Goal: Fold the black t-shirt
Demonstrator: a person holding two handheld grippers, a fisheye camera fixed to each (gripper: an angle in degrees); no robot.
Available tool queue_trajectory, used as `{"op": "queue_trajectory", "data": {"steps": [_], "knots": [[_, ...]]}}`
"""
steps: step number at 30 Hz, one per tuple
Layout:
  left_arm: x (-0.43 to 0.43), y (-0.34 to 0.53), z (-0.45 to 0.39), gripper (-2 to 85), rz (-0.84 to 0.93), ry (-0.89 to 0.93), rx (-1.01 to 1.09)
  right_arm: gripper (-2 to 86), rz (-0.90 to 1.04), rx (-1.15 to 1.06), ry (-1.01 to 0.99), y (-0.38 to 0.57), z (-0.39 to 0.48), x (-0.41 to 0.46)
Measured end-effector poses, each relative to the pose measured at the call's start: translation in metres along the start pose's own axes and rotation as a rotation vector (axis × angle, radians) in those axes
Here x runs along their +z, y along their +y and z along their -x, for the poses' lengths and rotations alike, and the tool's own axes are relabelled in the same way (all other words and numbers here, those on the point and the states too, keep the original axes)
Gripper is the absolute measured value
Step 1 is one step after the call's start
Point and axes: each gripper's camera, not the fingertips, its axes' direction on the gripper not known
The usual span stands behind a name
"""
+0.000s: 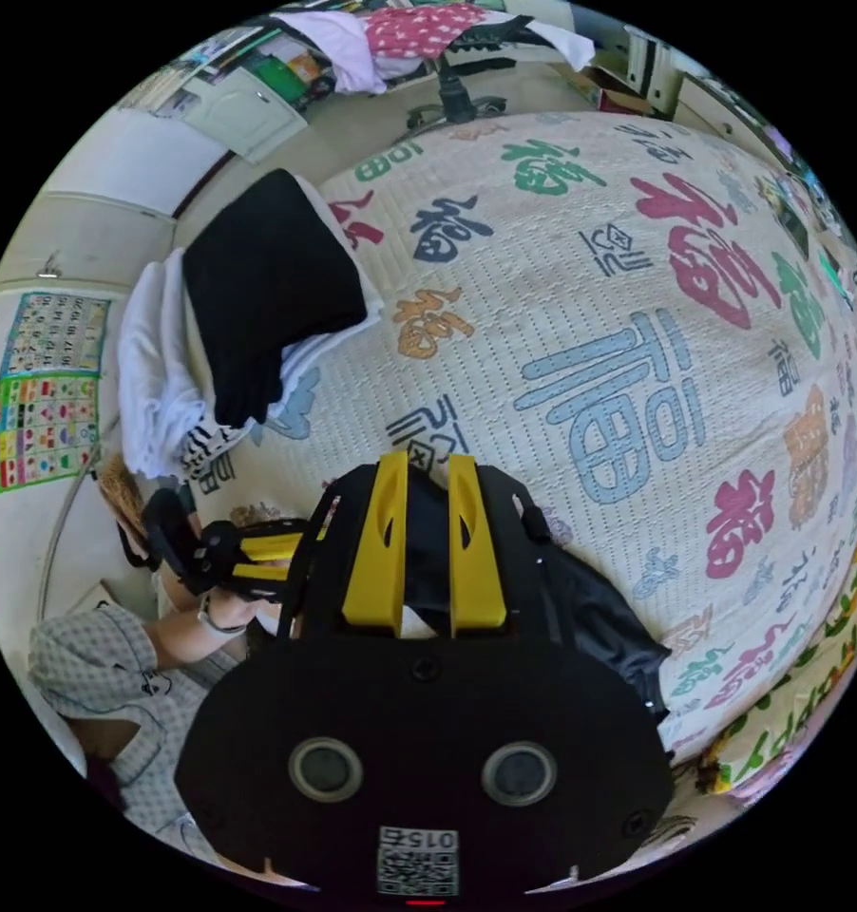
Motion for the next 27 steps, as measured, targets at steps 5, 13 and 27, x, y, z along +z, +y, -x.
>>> {"op": "queue_trajectory", "data": {"steps": [5, 13, 27], "knots": [[0.002, -0.019, -0.011, 11.7, 0.041, -0.042, 0.052, 7.6, 0.140, 0.011, 0.122, -0.034, 0.001, 0.030], [0.004, -0.012, 0.001, -0.7, 0.075, 0.052, 0.010, -0.6, 0.356, -0.111, 0.112, -0.036, 0.005, 0.063], [-0.009, -0.017, -0.010, -0.9, -0.043, 0.034, 0.026, -0.7, -0.131, 0.081, -0.012, 0.055, -0.085, -0.031]]}}
